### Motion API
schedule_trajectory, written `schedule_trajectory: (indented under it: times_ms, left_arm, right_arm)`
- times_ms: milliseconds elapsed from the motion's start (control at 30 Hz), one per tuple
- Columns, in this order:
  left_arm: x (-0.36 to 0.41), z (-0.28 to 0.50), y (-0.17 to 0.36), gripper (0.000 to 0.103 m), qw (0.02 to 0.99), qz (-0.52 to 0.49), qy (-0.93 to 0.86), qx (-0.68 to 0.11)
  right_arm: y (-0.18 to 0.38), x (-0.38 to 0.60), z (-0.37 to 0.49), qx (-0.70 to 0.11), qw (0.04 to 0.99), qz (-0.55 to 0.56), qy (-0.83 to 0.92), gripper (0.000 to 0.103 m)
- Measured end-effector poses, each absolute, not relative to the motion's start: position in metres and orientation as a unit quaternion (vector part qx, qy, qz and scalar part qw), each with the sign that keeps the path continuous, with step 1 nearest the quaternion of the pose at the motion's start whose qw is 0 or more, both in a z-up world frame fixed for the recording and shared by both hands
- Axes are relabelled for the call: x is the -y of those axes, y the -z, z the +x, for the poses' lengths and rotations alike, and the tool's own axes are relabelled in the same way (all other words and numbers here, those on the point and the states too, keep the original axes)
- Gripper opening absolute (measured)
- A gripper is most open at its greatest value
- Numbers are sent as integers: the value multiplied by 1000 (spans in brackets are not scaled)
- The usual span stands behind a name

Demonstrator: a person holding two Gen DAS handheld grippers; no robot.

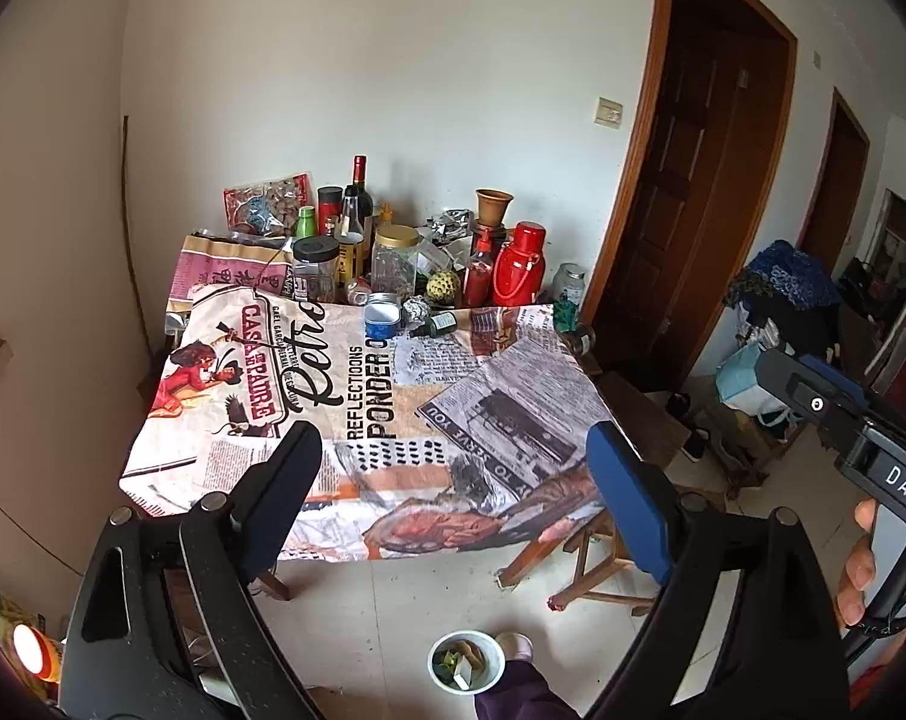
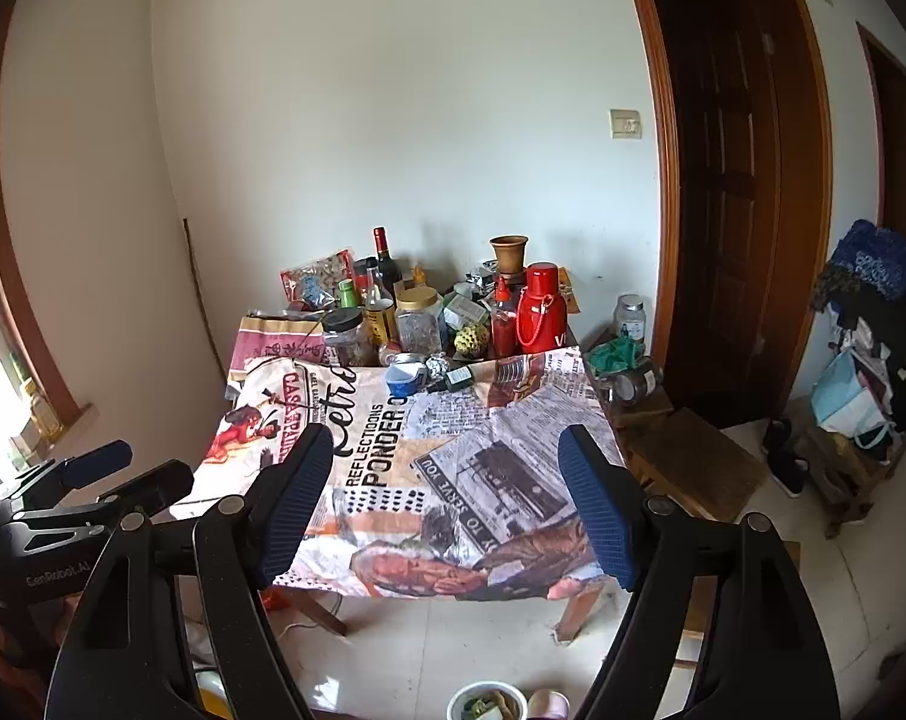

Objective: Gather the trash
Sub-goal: 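Raise both tools from the bucket back up toward the table, then grasp clear lidded container with left gripper while right gripper grasps small green bottle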

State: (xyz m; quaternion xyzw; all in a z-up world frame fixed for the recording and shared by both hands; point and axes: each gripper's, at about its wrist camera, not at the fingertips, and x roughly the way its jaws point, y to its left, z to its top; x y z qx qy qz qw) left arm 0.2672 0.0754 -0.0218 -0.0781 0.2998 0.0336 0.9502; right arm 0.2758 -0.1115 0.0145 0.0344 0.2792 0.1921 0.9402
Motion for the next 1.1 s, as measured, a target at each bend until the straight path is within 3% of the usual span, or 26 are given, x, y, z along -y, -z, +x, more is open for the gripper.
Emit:
schedule_trajectory:
  times_ms: [700,1100]
  left_arm:
    - [-40,472,31,90,931,-110,-116,-327]
    - [-116,550,64,90,917,-117,-118,-363]
  right_arm:
    - [-12,151,472,-297,918,-3,-262,75]
    - [38,81,552,-370,893,5,-257,75]
